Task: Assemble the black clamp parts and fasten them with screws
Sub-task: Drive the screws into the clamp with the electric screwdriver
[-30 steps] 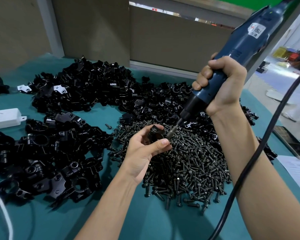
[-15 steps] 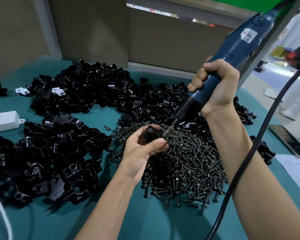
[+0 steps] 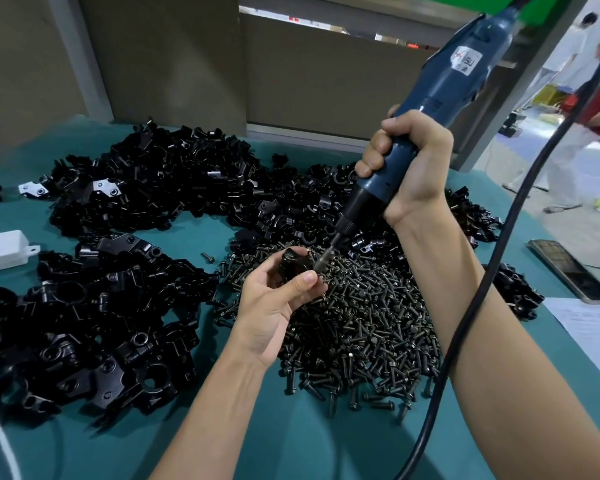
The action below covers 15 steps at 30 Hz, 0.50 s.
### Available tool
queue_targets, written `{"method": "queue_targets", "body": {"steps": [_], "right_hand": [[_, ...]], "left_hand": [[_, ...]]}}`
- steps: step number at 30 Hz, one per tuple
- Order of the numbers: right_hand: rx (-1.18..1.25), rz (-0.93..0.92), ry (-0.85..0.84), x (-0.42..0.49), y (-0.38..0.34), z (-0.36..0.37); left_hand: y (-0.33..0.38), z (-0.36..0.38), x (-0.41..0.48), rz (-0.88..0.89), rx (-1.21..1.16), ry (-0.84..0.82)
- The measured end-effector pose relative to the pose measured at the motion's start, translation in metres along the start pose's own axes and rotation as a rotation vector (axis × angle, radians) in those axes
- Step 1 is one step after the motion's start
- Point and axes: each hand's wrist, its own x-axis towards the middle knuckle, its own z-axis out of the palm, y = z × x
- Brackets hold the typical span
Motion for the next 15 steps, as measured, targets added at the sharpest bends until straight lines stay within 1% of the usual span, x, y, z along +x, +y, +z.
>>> {"method": "queue_targets", "body": {"steps": [6,15], "right_hand": [[-0.011,0.006,-0.070,-0.001,-0.004,0.004],[-0.014,-0.014,-0.086,-0.008,-0.012,0.005]], "left_hand": [[-0.002,0.004,-0.003,-0.034,-0.093,-0.045],[-0.002,0.007,-0.005,-0.032,-0.070,-0.053]]}}
